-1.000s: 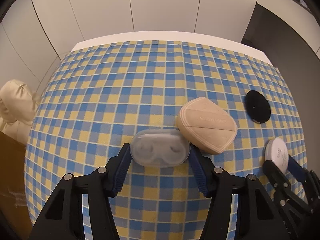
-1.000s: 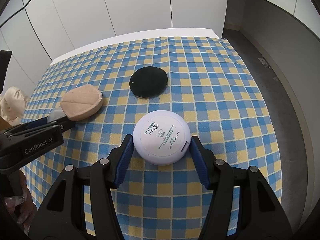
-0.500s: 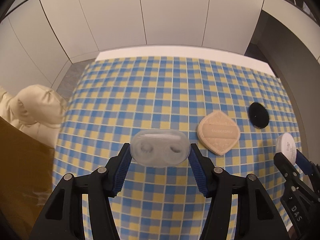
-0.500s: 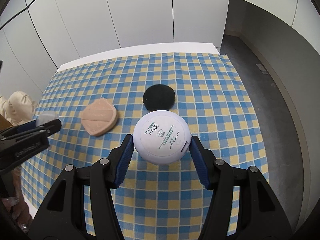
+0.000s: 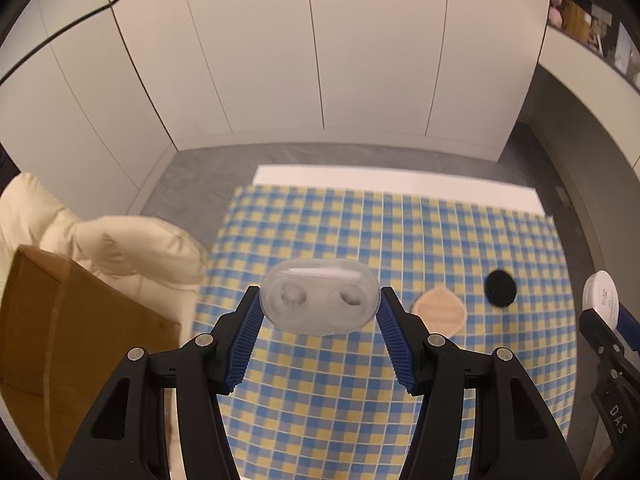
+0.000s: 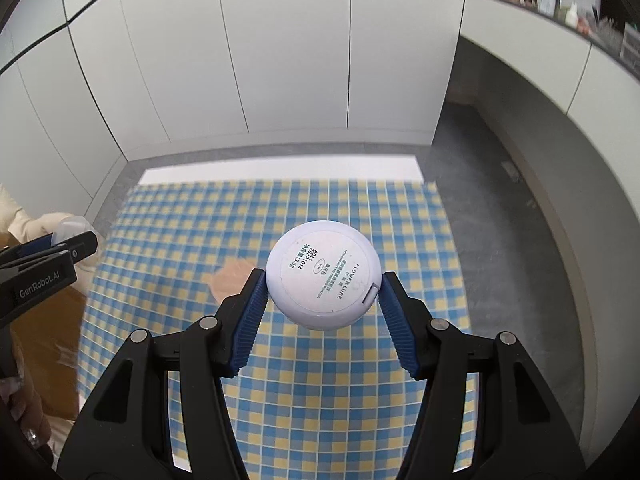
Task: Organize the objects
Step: 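Lift the white compact with the right tool while the left tool lifts the clear case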
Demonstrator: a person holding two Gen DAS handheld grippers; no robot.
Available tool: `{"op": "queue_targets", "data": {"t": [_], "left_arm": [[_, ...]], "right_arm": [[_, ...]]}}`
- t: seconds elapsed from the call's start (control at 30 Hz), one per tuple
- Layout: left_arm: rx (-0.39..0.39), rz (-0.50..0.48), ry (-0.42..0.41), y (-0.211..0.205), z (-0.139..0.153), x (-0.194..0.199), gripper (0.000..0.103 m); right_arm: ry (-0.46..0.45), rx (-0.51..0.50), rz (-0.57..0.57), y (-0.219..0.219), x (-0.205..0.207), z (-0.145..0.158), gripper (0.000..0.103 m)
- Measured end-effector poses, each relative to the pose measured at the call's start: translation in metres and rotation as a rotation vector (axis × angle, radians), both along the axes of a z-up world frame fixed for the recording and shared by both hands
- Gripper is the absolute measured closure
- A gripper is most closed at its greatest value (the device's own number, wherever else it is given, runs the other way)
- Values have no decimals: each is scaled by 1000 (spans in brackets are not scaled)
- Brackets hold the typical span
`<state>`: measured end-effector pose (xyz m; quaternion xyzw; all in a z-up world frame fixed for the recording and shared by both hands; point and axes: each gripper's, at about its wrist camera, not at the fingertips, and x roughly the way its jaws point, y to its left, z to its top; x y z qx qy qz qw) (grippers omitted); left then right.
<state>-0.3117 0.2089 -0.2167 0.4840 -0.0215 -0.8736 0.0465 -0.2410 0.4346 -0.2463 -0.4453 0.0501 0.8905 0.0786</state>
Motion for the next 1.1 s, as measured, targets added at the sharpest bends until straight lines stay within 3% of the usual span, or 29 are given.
{"op": "queue_targets", "data": {"t": [0.57, 0.83, 1.1], "left_arm": [[17, 18, 202, -27, 159, 34, 45], [32, 12, 234, -33, 188, 50, 45], [34, 13, 252, -34, 202, 65, 45]], "right_arm": [[181, 99, 79, -44, 23, 169, 43], [237, 121, 102, -61, 37, 220, 43], [242, 147, 111, -69, 51, 235, 43]]}}
